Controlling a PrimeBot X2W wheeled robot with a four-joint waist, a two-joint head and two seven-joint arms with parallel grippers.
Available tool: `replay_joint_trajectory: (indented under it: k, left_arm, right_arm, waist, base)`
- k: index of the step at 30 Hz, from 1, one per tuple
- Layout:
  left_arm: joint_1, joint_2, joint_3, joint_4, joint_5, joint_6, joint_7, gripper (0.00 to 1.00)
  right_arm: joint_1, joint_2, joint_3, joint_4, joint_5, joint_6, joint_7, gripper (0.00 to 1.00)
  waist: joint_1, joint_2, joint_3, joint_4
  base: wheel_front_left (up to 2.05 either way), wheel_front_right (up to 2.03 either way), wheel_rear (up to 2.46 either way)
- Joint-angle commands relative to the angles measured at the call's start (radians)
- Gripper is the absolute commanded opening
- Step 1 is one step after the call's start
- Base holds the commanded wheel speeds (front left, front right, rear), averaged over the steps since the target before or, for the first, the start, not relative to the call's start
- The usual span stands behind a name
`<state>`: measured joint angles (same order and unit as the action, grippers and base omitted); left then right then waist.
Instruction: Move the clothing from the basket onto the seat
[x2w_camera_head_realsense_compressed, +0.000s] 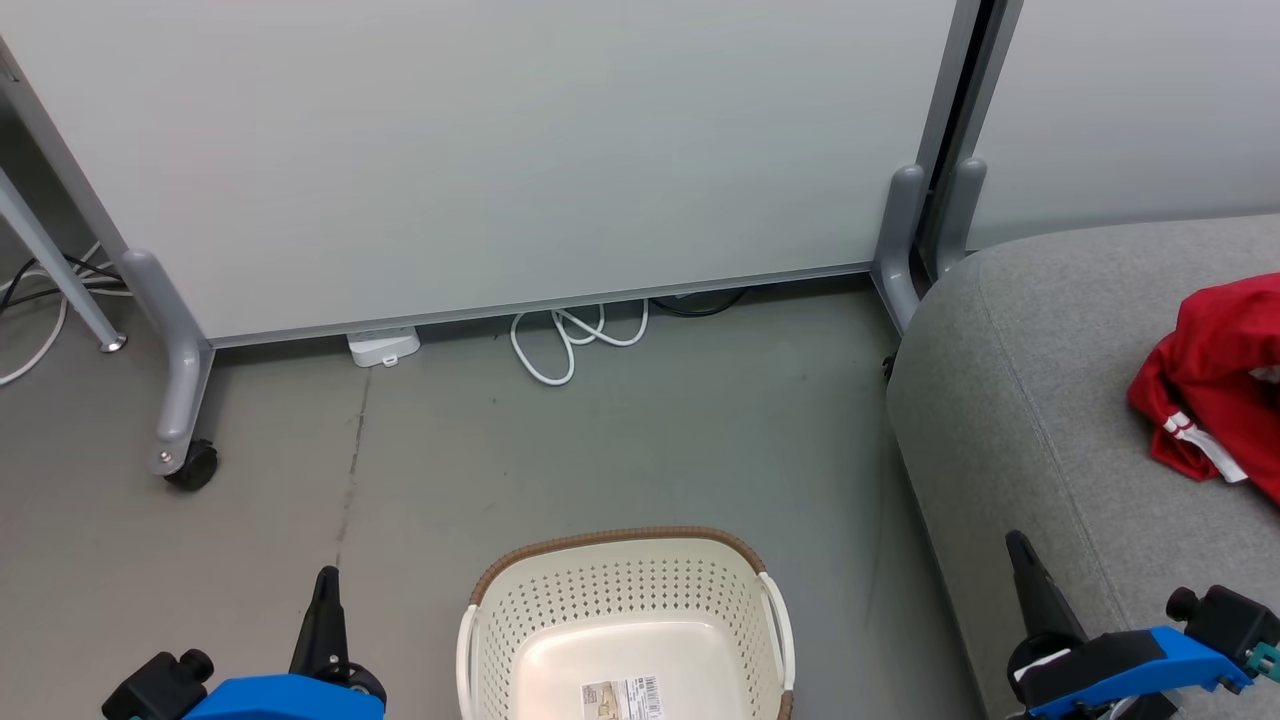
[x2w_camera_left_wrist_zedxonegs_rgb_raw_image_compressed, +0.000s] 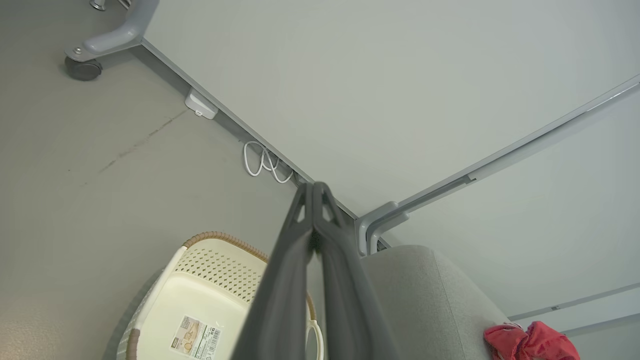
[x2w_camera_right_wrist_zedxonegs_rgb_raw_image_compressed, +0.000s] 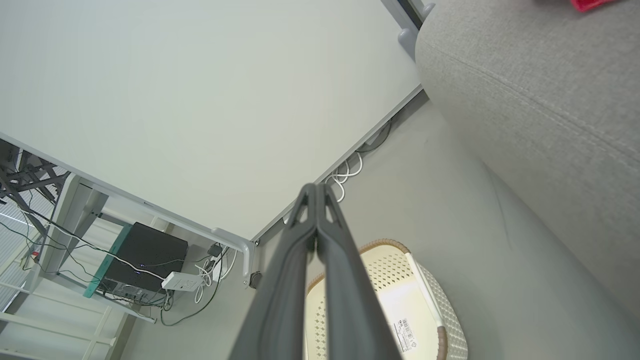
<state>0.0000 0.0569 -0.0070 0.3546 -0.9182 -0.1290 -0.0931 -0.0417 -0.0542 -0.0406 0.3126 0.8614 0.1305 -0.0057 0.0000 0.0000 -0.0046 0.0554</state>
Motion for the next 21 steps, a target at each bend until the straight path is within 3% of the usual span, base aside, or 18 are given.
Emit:
replay_joint_trajectory:
  k: [1, 21]
  left_arm:
    - [-0.029, 0.007, 0.01, -0.017, -0.031, -0.001, 0.007, 0.0]
    - [-0.056, 0.008, 0.039, -0.047, -0.236, -0.002, 0.064, 0.0]
  right_arm:
    - [-0.028, 0.001, -0.006, -0.016, 0.033, 0.0, 0.005, 0.0]
    - [-0.042, 0.002, -0.027, -0.034, 0.249, 0.0, 0.04, 0.0]
  waist:
    - [0.0, 0.0, 0.0, -0.001]
    - [0.0, 0.0, 0.002, -0.014]
  base:
    - [0.0, 0.0, 0.0]
    - [0.0, 0.0, 0.0]
